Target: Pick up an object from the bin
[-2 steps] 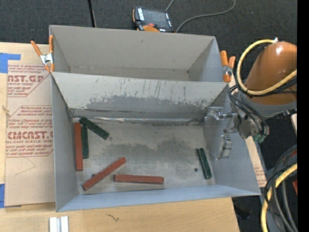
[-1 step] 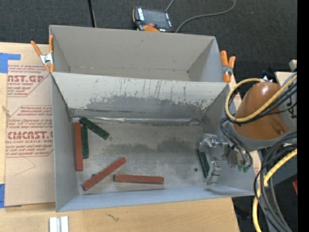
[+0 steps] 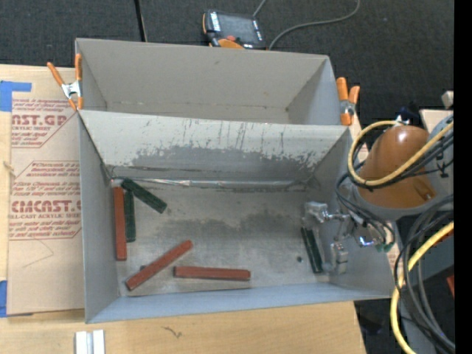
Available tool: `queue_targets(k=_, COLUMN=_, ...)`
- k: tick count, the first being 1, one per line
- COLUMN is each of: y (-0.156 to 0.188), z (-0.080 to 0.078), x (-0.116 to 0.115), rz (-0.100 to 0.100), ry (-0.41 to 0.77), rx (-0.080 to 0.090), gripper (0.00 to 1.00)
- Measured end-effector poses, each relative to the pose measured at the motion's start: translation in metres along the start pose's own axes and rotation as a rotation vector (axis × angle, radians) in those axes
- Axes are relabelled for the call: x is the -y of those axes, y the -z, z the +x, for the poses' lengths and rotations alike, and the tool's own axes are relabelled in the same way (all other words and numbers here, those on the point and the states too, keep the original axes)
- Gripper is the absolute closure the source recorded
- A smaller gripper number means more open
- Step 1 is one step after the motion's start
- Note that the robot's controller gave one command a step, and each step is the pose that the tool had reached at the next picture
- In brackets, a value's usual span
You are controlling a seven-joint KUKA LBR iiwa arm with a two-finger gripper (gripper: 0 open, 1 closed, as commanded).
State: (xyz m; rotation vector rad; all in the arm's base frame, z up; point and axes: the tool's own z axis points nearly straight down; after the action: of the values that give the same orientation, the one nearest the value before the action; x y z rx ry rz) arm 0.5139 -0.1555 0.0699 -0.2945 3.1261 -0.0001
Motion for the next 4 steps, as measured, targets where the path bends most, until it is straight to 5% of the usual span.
queue_targets(k=1, y=0.002, z=-0.051, x=-0.009, rz=-0.016, ry=0.680, rx=0.006, gripper=0.00)
queue_targets(k=2, y=0.000, z=-0.085, x=-0.056, rz=-0.002, ry=0.975, rx=0.004, gripper=0.00)
queue_targets(k=3, y=0.004, z=-0.025, x=-0.041, rz=-0.007, ry=1.235, rx=0.015, gripper=0.00)
queue_targets(k=4, y=0.003, z=-0.022, x=-0.035, rz=-0.004, ry=1.230, rx=0.002, gripper=1.00)
